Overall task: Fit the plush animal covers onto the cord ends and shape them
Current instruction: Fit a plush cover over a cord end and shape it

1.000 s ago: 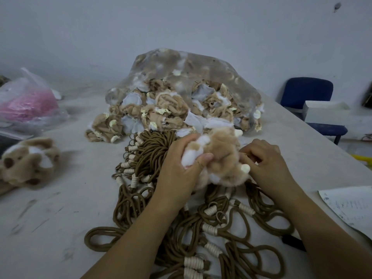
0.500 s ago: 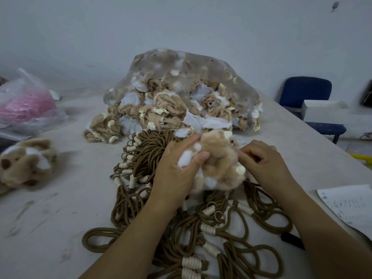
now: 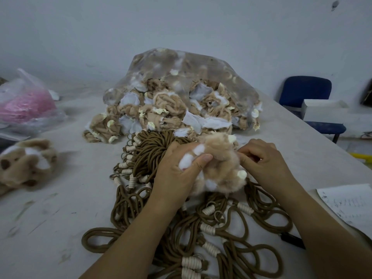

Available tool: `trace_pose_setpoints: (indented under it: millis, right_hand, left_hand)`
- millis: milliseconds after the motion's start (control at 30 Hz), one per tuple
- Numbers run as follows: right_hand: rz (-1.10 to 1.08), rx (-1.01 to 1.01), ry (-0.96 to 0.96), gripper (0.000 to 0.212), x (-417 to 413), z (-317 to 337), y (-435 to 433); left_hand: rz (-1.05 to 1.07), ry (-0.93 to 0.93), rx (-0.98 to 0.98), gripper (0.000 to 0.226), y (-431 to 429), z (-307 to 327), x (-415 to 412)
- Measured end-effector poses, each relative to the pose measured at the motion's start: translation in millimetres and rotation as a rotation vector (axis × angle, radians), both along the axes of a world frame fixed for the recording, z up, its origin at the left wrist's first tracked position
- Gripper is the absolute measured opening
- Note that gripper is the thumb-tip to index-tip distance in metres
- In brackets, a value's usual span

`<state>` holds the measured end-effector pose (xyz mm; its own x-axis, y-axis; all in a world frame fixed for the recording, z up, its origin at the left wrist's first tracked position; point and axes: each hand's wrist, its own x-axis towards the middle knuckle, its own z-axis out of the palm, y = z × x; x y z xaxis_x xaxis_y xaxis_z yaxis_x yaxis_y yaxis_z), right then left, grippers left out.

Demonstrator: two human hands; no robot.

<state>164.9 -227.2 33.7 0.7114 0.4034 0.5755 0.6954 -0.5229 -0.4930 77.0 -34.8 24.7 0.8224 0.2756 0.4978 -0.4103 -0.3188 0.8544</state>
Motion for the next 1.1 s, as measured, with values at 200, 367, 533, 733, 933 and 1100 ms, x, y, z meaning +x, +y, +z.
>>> trace_pose_setpoints:
  millis: [200, 367, 533, 733, 933, 1100]
  right_hand:
    - [0.03, 0.117, 0.221, 0.024, -8, -2, 13]
    - [-0.029, 0.308, 0.408, 0.039, -13, -11, 33]
    - [-0.049, 0.278, 0.31, 0.034, -12, -10, 29]
    - [-0.05, 0.2, 0.253, 0.032, -8, -9, 22]
    - [-0.039, 0.091, 0.104, 0.033, 1, -1, 2]
    - [-0.011, 0.055, 0.05, 0.035, 2, 2, -3]
  left_hand:
    - [-0.041, 0.027, -0.066, 0.012, -4, -1, 0]
    - [0.085, 0.078, 0.046, 0.02, -4, -5, 6]
    - [0.188, 0.001, 0.154, 0.044, 0, 0, 5]
    - [0.14, 0.046, 0.081, 0.033, 1, 0, 2]
    - [0.041, -0.007, 0.034, 0.021, 2, 1, 1]
    - [-0.002, -0.043, 0.066, 0.022, 1, 2, -1]
